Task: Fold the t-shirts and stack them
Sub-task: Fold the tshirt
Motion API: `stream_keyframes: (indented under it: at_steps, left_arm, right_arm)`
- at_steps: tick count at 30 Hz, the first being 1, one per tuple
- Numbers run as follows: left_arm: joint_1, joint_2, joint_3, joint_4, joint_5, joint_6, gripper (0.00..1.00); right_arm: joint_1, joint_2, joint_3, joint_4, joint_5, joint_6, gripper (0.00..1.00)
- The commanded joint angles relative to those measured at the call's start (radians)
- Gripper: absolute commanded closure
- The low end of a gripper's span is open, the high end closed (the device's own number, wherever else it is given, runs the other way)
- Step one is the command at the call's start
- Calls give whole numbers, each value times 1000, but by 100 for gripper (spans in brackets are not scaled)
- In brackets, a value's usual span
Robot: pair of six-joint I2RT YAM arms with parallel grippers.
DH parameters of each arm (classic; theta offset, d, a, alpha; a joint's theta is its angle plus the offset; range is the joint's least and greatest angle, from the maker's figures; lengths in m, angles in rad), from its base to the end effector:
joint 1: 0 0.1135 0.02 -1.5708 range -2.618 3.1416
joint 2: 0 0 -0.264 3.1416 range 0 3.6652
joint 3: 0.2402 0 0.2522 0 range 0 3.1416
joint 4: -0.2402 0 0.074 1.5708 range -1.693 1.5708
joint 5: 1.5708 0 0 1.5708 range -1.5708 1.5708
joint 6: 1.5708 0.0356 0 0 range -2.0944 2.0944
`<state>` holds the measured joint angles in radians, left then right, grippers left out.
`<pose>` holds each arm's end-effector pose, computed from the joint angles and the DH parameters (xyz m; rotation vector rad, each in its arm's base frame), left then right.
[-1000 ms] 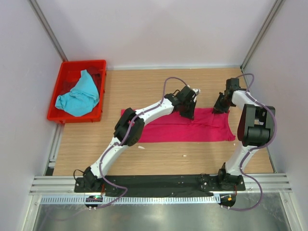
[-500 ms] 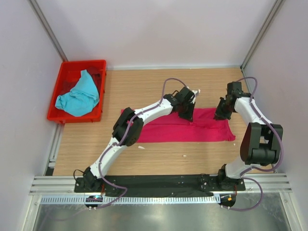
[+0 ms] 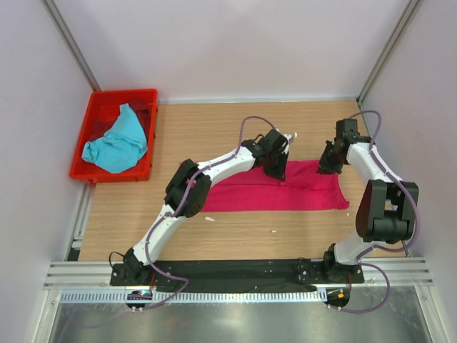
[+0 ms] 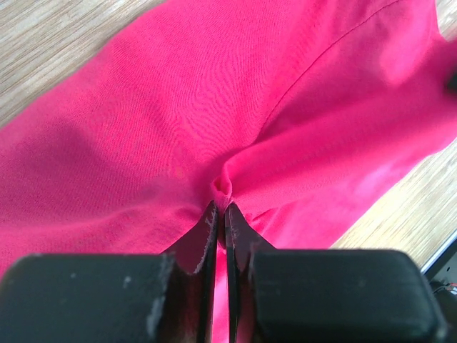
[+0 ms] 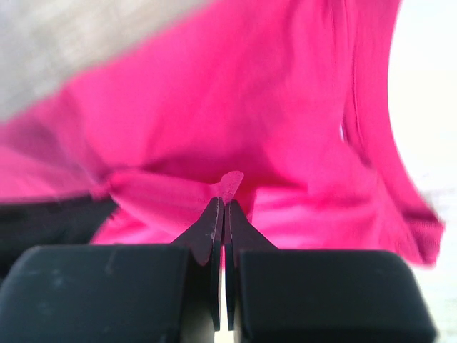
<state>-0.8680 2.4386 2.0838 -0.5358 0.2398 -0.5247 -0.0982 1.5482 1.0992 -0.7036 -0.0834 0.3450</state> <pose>0.3427 -0.4177 0.1709 0.5623 2.5842 -0.8439 0.3040 -0.0270 0.2251 0.5767 2.6694 0.1844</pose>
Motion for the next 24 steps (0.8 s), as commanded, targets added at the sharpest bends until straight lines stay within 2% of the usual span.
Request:
stream_keyframes:
  at_steps: [1,5,12,18,24]
  left_arm:
    - [7,-67,-10,19,6,-15,94]
    - [7,-82,-31,25,-5,-17,94]
    - [7,-113,-54,31,-68,-20,93]
    - [9,-142,-94,56,-131,-28,90]
    - [12,-128,-91,48,-140,-34,87]
  right_arm:
    - [2,84,105,96,30,-5,98]
    - [5,191,175,119,39,-9,98]
    - [6,279,244,133,42,-18,97]
    - [9,279,249,122,60,-20,95]
    - [9,199,177,177,114,0,88]
